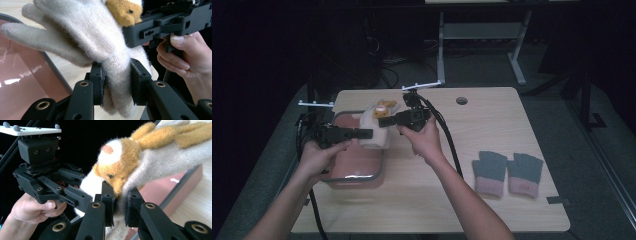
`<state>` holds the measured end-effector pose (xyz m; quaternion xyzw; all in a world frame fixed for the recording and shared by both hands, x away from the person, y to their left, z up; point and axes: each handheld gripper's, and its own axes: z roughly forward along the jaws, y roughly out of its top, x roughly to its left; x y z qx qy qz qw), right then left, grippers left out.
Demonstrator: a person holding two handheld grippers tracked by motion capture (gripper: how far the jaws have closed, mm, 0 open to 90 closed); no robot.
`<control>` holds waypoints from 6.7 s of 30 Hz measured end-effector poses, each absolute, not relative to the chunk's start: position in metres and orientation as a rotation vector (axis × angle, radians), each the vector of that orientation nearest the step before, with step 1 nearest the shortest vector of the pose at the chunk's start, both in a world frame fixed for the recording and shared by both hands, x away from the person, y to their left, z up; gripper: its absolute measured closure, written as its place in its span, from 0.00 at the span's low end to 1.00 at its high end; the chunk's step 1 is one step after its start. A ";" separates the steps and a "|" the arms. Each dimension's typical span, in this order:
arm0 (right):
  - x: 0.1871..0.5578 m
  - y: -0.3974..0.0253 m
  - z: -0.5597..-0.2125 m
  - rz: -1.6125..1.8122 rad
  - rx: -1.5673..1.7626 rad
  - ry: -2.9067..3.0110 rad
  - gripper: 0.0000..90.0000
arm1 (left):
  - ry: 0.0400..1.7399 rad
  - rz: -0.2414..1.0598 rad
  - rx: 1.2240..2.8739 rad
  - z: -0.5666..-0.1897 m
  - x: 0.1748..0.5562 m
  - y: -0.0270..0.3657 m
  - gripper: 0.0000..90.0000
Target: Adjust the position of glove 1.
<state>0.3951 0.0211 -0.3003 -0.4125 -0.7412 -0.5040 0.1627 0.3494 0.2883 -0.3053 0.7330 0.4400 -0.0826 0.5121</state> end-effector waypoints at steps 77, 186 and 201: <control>0.417 0.102 -0.398 -1.085 -1.262 -2.215 0.82 | 1.460 -0.231 1.831 -0.401 0.356 0.344 0.77; 0.394 -0.094 -0.364 -1.260 -1.411 -2.139 0.60 | 1.153 -0.152 1.936 -0.340 0.363 0.206 0.55; 0.380 -0.127 -0.372 -1.253 -1.459 -2.136 0.58 | 1.079 -0.176 1.968 -0.344 0.360 0.172 0.49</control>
